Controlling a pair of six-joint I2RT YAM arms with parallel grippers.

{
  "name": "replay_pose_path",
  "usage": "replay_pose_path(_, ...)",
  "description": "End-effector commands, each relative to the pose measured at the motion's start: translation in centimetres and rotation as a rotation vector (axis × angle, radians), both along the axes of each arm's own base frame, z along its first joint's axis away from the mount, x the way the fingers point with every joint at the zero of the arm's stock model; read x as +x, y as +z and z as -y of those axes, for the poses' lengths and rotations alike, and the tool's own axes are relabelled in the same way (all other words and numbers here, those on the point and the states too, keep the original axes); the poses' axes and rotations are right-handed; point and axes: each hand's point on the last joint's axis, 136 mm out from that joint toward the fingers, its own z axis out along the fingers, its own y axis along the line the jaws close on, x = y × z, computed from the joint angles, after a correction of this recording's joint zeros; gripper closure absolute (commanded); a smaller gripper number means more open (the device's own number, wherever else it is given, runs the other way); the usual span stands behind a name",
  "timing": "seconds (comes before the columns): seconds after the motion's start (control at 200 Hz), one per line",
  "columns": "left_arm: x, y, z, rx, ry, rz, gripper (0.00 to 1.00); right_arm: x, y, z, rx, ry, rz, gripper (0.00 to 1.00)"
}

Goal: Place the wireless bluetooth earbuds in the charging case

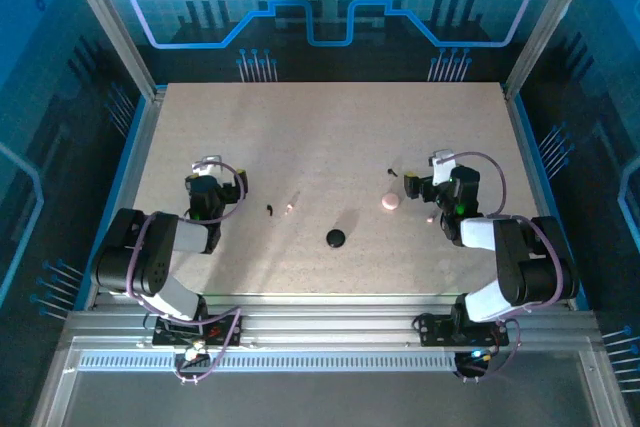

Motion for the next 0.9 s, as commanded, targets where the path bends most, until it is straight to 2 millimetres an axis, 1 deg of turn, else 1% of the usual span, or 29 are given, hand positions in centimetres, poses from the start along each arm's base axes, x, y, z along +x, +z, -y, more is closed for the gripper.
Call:
replay_pose_path(0.0, 0.78, 1.84, -0.10, -0.007, -0.004, 0.062, 0.01, 0.61, 0.64, -0.09, 0.005, -0.007, 0.017, 0.00)
replay_pose_path(0.78, 0.77, 1.78, -0.13, -0.007, -0.004, 0.060, 0.01, 0.61, 0.68, -0.07, 0.007, -0.006, 0.018, 0.00)
replay_pose_path(0.85, 0.63, 1.95, -0.15, -0.003, -0.002, 0.071, 0.01, 0.71, 0.81, 0.19, 0.004, -0.023, 0.014, 0.00)
replay_pose_path(0.895, 0.40, 2.41, 0.09, 0.000, -0.013, 0.090, 0.01, 0.91, 1.16, 0.26, 0.004, -0.029, 0.002, 0.00)
